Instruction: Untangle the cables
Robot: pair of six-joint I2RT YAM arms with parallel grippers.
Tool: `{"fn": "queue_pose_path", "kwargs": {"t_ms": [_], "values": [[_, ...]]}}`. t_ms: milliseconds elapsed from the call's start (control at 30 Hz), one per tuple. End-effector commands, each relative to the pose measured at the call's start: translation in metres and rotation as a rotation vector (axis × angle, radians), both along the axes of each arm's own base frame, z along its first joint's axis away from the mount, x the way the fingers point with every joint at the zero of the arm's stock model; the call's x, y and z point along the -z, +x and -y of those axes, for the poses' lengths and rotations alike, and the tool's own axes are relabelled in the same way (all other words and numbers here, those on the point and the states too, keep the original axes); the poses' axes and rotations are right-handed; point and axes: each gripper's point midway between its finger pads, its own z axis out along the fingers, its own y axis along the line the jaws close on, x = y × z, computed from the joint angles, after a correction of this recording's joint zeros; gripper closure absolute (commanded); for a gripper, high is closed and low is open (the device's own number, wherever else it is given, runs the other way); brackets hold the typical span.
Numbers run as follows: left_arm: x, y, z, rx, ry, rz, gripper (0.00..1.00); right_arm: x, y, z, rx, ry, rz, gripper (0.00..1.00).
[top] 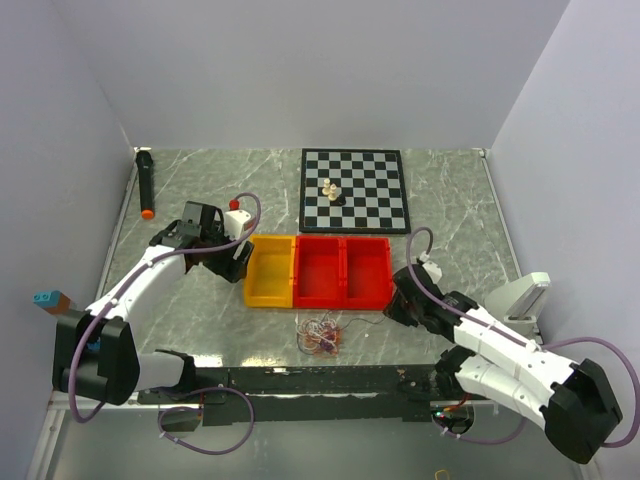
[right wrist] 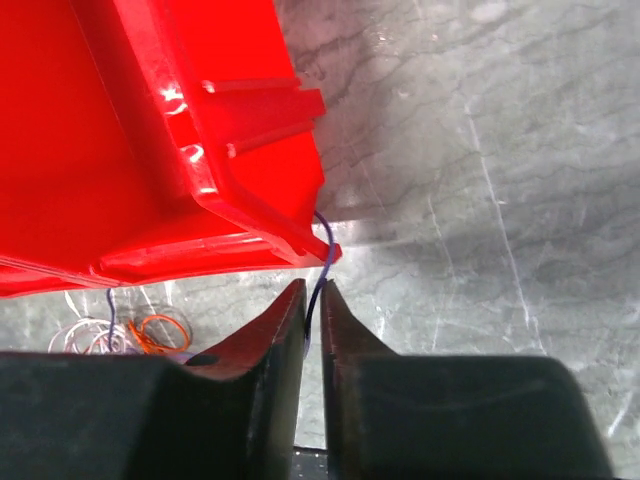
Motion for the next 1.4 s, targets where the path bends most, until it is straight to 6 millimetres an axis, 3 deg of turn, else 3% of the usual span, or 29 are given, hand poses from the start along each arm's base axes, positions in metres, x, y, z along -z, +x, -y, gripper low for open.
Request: {"fn": "queue_pose_path", "kwargs": {"t_ms": [0,133,333,467,567,633,800,900,1033,1133,1267,1367], "values": [[0.017,-0.021,-0.013,0.002,0.070,-0.079,0.22,0.000,-0.002,0.010,0.043,-0.022,0.015,0.86],[0.015,-0.020,-0.013,0.000,0.066,-0.074,0.22,0.005,-0.005,0.016,0.048,-0.051,0.001,1.00],[0.008,-0.021,-0.014,0.000,0.067,-0.061,0.21,0.015,-0.026,0.033,0.058,-0.110,-0.071,1.00],[0.000,-0.021,-0.012,0.000,0.054,-0.051,0.20,0.021,-0.041,0.029,0.033,-0.080,-0.101,1.00],[-0.007,-0.021,-0.010,0.002,0.046,-0.042,0.18,0.018,-0.052,0.014,-0.040,-0.054,-0.101,1.00],[-0.014,-0.019,-0.011,-0.007,0.048,-0.029,0.16,0.005,-0.052,-0.010,-0.133,0.001,-0.054,1.00],[-0.035,-0.010,-0.011,-0.012,0.047,0.019,0.05,-0.053,-0.050,-0.076,-0.411,0.165,0.109,1.00],[-0.042,-0.005,-0.012,-0.018,0.051,0.026,0.03,-0.089,-0.047,-0.097,-0.488,0.201,0.166,1.00],[-0.038,-0.005,-0.010,-0.007,0.050,0.011,0.04,-0.099,-0.041,-0.101,-0.489,0.164,0.168,1.00],[-0.045,-0.017,-0.002,0.051,0.023,-0.011,0.03,-0.106,-0.038,-0.101,-0.486,0.174,0.194,1.00],[-0.062,-0.048,0.036,0.246,0.007,0.001,0.01,-0.103,-0.031,-0.082,-0.427,0.077,0.192,1.00],[-0.066,-0.068,0.071,0.376,0.012,0.004,0.01,-0.090,-0.029,-0.052,-0.330,-0.057,0.144,1.00]]}}
